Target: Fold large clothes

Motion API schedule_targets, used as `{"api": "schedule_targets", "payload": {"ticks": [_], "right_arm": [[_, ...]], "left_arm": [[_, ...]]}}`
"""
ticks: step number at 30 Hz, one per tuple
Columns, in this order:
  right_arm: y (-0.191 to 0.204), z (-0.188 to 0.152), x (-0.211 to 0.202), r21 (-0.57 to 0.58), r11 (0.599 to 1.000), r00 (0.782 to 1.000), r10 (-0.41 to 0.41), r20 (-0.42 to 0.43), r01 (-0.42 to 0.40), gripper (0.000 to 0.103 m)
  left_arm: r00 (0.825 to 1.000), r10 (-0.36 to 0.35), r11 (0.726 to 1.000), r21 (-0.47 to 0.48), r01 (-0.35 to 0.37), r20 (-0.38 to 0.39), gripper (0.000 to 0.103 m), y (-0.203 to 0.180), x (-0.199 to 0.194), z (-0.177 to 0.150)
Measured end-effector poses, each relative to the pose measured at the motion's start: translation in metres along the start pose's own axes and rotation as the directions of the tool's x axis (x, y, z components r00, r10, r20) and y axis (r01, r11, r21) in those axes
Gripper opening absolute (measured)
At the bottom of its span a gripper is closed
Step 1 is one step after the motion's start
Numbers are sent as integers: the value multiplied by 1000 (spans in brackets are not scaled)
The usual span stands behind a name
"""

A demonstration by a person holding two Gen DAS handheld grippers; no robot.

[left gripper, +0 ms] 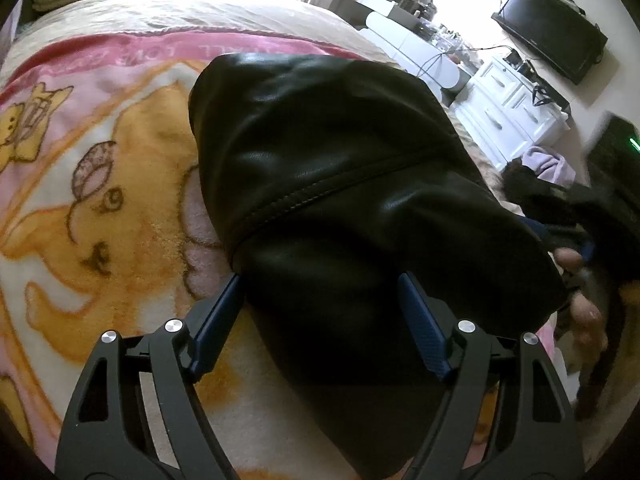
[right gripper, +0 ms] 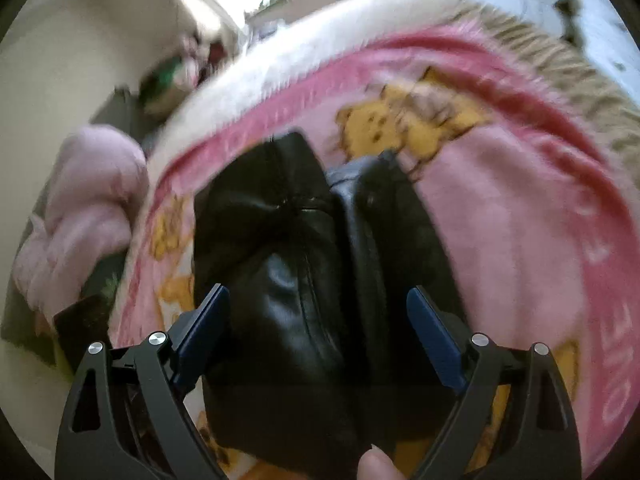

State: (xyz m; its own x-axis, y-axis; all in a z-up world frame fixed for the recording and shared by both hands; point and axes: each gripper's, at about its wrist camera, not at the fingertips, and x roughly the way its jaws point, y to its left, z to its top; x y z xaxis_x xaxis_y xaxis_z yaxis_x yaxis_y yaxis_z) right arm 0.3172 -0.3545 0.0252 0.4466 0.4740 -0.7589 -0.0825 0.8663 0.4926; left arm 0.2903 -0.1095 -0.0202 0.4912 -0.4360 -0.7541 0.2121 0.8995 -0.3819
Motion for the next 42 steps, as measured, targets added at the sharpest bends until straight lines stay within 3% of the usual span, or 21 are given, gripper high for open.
{"api": "schedule_targets", "payload": {"ticks": [1,3,4,6,10,15,17,21,23,25,27,30,32,35,42], "right_arm": [[-1,3,6,2,1000,1000,4,-20,-4,53],[6,4,12,-30,1000,1000,8,-15,-8,31],[11,2,6,-68,998,1000,14,14,-13,25],[13,7,-16,-116,992,996,48,76,-39,24],[-13,11,-49,-97,995,983,53,177,-36,24],[-74,0,-9,41,999,995,13,102,-17,27],[-89,-8,1,83,995,994,42,105,-51,31],[-108,-19,2,159,982,989,84,125,-104,49],[-114,-26,-5,198,966,979,139,149,-167,54],[-119,-41,-18,210,944,959,218,179,-254,70],[-121,-52,-24,201,935,948,255,188,-292,71],[-122,-63,-22,195,960,976,177,128,-199,74],[-127,-70,-8,236,952,979,174,108,-195,71],[-122,-78,-1,286,937,977,170,130,-202,59],[-60,-109,12,284,931,972,205,116,-230,57]], "left_arm": [[1000,3,1000,2,-3,0,70,0,0,0],[1000,2,1000,-4,-2,-6,70,2,0,2],[1000,-13,1000,-14,13,-6,71,3,-2,3],[997,-73,997,-39,73,9,73,5,-11,8],[996,-68,997,-31,70,55,78,2,-24,18],[993,-111,992,-68,108,-34,84,-1,7,16],[986,-148,984,-110,139,-80,93,0,23,11],[975,-199,967,-184,179,-96,95,3,35,6],[974,-198,965,-196,175,-110,95,5,38,5],[973,-202,964,-200,177,-108,95,6,38,5],[970,-214,961,-202,188,-113,95,8,39,4],[968,-224,958,-208,197,-117,95,8,42,4],[969,-215,962,-196,189,-119,95,6,42,5],[976,-183,973,-163,163,-118,95,0,37,14],[998,-11,1000,-12,11,-60,94,1,7,30]]}}
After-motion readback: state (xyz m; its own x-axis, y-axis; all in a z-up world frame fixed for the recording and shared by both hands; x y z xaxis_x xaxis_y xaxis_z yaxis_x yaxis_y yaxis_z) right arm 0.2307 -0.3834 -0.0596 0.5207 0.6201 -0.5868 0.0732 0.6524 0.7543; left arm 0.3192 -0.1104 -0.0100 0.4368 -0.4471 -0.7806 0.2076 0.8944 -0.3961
